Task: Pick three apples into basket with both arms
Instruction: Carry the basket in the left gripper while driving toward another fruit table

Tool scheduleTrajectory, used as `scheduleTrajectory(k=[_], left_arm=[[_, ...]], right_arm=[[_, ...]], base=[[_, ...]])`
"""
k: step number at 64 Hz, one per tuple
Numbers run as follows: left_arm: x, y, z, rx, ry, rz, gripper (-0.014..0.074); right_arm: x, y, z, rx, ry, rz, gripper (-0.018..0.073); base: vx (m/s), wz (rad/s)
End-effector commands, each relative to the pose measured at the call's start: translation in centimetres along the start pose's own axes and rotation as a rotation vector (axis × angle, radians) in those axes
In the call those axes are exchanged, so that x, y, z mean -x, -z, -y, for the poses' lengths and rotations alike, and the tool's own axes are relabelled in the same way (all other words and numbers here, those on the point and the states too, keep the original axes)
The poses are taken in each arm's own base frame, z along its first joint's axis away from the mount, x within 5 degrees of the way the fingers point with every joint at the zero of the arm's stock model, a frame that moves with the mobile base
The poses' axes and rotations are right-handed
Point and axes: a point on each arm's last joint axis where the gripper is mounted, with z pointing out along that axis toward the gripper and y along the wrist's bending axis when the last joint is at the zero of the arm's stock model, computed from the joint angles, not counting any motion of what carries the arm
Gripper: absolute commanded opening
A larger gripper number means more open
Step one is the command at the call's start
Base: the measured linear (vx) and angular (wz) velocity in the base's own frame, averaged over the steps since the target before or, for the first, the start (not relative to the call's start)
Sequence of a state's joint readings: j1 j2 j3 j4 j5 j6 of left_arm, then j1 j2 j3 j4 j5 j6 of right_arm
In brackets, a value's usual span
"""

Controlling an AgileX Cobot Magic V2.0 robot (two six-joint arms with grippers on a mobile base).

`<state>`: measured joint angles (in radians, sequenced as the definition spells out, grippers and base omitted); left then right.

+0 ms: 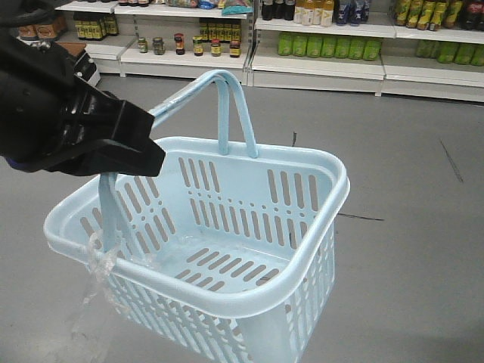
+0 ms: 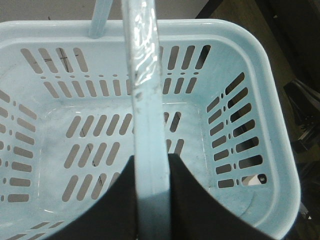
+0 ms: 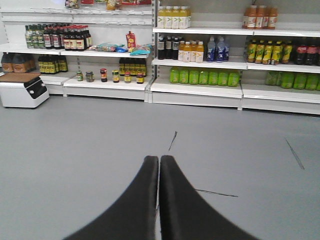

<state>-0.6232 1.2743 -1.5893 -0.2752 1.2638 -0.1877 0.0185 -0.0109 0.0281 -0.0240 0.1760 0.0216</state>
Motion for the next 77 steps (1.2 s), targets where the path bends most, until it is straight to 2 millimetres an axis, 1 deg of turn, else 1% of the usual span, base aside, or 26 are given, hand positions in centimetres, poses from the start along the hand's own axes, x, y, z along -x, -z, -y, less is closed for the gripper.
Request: scheduleTrajectory(k=[1, 55, 77], left_arm=[[0.51, 1.65, 0.94, -0.060, -0.002, 0.113, -0.0008], [0.51, 1.65, 0.94, -0.060, -0.002, 0.113, -0.0008], [0.51, 1.65, 0.94, -0.060, -0.002, 0.113, -0.0008]], right_arm=[[0.20, -0.01, 0.04, -0.008, 0.019, 0.065, -0.0004], [0.20, -0.01, 0.04, -0.008, 0.019, 0.065, -0.0004], [0.20, -0.01, 0.04, -0.008, 0.019, 0.065, -0.0004]], base=[[0.22, -0.25], [0.23, -0.16], [0.19, -0.27]])
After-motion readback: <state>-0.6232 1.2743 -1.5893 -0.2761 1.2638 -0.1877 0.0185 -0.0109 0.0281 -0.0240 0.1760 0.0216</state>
